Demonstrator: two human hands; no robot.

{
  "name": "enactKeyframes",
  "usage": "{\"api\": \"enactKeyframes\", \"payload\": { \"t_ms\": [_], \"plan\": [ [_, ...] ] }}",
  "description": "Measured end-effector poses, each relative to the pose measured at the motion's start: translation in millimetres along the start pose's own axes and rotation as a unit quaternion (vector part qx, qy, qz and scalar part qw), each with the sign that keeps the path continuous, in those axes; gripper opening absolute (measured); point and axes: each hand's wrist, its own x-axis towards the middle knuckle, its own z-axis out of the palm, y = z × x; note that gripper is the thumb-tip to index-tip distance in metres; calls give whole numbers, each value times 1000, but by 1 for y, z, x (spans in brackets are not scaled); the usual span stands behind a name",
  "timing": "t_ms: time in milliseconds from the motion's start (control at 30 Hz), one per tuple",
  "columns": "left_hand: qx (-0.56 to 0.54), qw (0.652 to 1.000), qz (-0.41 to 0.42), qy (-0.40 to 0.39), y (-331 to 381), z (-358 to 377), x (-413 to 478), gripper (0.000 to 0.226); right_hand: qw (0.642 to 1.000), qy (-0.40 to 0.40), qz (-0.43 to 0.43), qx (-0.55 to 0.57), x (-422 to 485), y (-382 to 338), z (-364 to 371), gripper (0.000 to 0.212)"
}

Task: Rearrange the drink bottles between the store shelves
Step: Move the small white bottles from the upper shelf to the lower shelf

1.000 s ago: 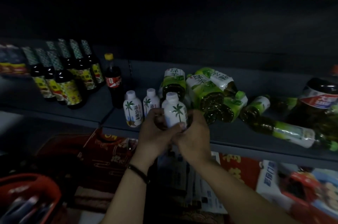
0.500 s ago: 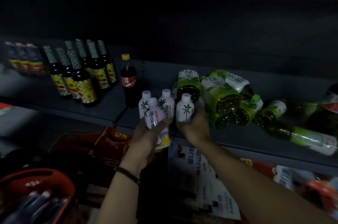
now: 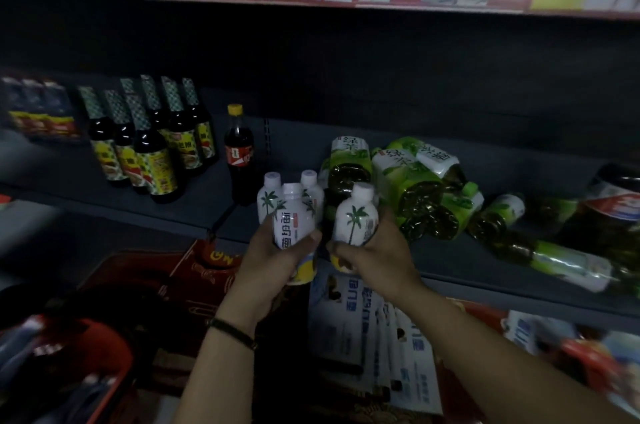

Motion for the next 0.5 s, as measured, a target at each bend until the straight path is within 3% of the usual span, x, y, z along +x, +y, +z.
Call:
{"api": "enactKeyframes", "payload": {
  "t_ms": [67,200,333,500],
  "plan": [
    [-20,1000,-3,-14,7,16,-15,48,1000,-9,-7,11,-25,-24,-25,65],
    [-73,996,7,-45,52,68,-66,98,995,-36,-79,43,-81,-71,-98,49],
    [-75,992,60,-83,77,88,-78,65,992,-45,-92,71,-90,-97,-128,47],
    [-34,985,125,-114,167,129,-102,62,992,-47,-80,86,-110,-154,-194,64]
  ]
}}
